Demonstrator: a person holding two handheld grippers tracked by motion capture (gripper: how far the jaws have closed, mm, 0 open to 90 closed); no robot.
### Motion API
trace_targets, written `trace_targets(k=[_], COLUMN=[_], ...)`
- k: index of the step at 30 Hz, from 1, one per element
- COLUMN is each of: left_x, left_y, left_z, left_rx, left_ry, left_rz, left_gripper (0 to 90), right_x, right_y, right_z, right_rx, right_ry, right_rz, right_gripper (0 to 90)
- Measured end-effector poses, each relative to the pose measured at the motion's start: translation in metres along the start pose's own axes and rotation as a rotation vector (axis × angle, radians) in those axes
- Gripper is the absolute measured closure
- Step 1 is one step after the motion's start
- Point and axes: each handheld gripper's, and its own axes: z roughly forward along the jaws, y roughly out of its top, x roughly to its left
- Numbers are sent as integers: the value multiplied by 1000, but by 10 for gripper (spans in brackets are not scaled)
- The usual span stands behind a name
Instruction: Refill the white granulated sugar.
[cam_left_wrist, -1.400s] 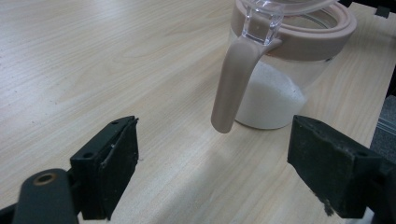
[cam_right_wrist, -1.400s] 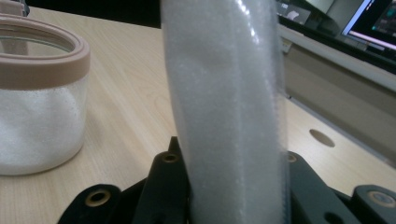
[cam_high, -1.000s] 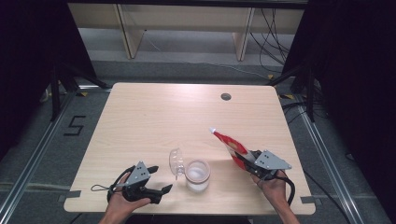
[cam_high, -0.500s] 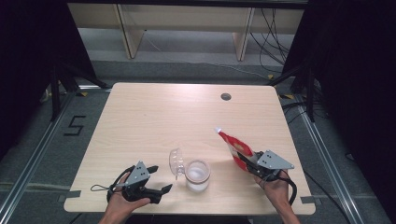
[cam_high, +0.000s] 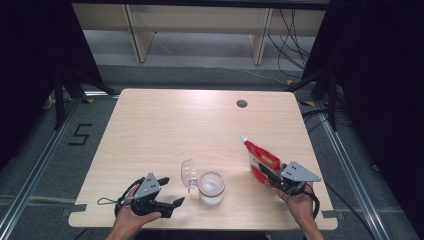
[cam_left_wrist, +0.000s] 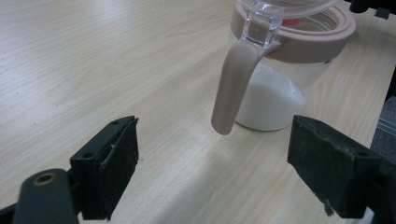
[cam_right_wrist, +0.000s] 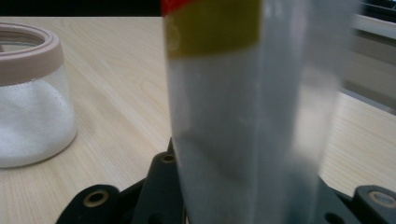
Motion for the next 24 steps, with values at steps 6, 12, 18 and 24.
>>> trace_targets(k=[6, 12, 18, 24], left_x=[1, 1, 1, 1], left_y=[1, 1, 0, 1], left_z=[0, 0, 1, 1], left_rx=[-5, -5, -10, -7], left_ry=[-7, -3, -7, -2], left_rz=[20, 17, 11, 12], left_gripper=[160, 160, 160, 160], right_x=[-3, -5, -4, -4], right_y=[-2, -1, 0, 2], right_z=[-4, -10, -13, -16], right_rx=[-5, -25, -38, -57], right_ry=[-1, -3, -24, -19], right_rz=[67, 103, 113, 140], right_gripper=[734, 708, 646, 547])
